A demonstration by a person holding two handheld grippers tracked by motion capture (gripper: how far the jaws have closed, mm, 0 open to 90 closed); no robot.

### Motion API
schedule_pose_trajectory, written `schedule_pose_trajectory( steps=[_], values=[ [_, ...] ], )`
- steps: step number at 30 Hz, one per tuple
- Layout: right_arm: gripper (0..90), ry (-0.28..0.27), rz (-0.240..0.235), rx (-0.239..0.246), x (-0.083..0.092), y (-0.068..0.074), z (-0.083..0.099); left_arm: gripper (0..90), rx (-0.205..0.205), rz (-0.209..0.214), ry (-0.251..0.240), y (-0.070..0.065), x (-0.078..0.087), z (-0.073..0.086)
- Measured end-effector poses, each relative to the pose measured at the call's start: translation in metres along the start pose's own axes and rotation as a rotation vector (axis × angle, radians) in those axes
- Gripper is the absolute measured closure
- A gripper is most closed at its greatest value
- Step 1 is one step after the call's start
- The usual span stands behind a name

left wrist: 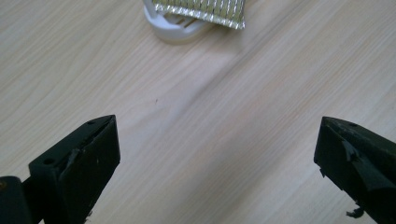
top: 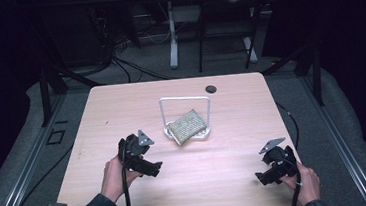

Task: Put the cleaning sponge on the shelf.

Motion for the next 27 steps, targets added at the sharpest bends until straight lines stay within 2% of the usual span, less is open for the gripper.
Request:
schedule_pose_trajectory(
  steps=[4,11,13,16,18,20,22,24,27],
  values=[
    [4.8,0.000,-0.001,-0.001,0.000,0.000,0.000,0.1,0.033,-0.015,-0.016,0.007,0.008,0.014],
    [4.7,0.001,-0.015,-0.005,-0.001,0.001,0.001,0.1,0.079,-0.035,0.005,0.016,0.013,0.042],
    [4.7,0.001,-0.012,-0.001,0.000,0.000,0.000,0.1,0.100,-0.021,0.015,0.017,0.011,0.051],
    [4.6,-0.005,-0.007,0.001,0.000,0.000,-0.001,0.0,0.105,-0.018,0.038,0.018,0.008,0.064],
    [4.5,-0.014,-0.006,0.011,0.003,0.000,-0.002,0.0,0.115,0.010,0.059,0.015,0.004,0.072],
    [4.5,-0.030,-0.012,0.003,0.005,0.001,-0.003,0.0,0.113,0.033,0.076,0.011,0.002,0.076],
    [4.5,-0.026,-0.010,-0.003,0.005,0.001,-0.002,0.0,0.100,0.028,0.077,0.009,0.002,0.076],
    [4.5,-0.030,-0.010,-0.003,0.006,0.001,-0.002,0.0,0.100,0.025,0.059,0.009,0.004,0.074],
    [4.4,-0.033,-0.006,0.004,0.008,0.001,-0.002,0.0,0.098,0.022,0.062,0.009,0.003,0.076]
  ],
)
Point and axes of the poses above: each handheld gripper's, and its own axes: x roughly backward along the jaws, z roughly out of its underside, y roughly to its left, the point moved 8 cm from there along -x, roughly forward along the jaws, and after that the axes turned 8 degrees about -z, right-handed, at the moved point
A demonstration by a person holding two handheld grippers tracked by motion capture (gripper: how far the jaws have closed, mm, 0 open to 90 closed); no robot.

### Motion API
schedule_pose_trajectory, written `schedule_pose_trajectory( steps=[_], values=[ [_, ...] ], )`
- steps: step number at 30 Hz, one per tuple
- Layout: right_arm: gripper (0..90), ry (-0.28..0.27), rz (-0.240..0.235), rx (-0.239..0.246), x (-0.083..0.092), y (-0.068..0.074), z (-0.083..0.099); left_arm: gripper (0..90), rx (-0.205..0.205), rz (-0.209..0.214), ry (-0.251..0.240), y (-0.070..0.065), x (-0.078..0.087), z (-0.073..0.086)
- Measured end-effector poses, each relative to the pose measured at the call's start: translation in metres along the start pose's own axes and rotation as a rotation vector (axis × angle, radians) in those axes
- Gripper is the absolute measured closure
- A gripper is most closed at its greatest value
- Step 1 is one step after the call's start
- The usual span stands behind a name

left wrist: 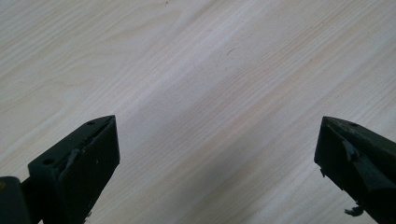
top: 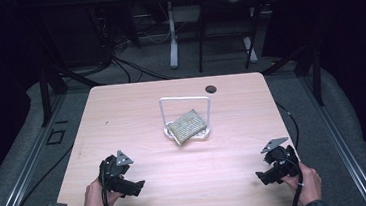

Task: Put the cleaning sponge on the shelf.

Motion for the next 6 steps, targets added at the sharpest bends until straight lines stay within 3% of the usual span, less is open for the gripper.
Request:
schedule_pose_trajectory(
  steps=[6],
  values=[
    [4.3,0.005,-0.013,-0.012,-0.0010,-0.0005,0.0012,0.0,0.004,-0.001,0.014,0.0043,-0.0056,0.0028]
  ],
)
Point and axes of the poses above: each handheld gripper's, and its own axes: x roughly backward along the jaws, z roughly out of its underside, y roughly to its left, the point moved 8 cm from there along -x, roughly forward along the jaws, and after that the axes turned 8 degrees about -z, right-handed, at the moved point
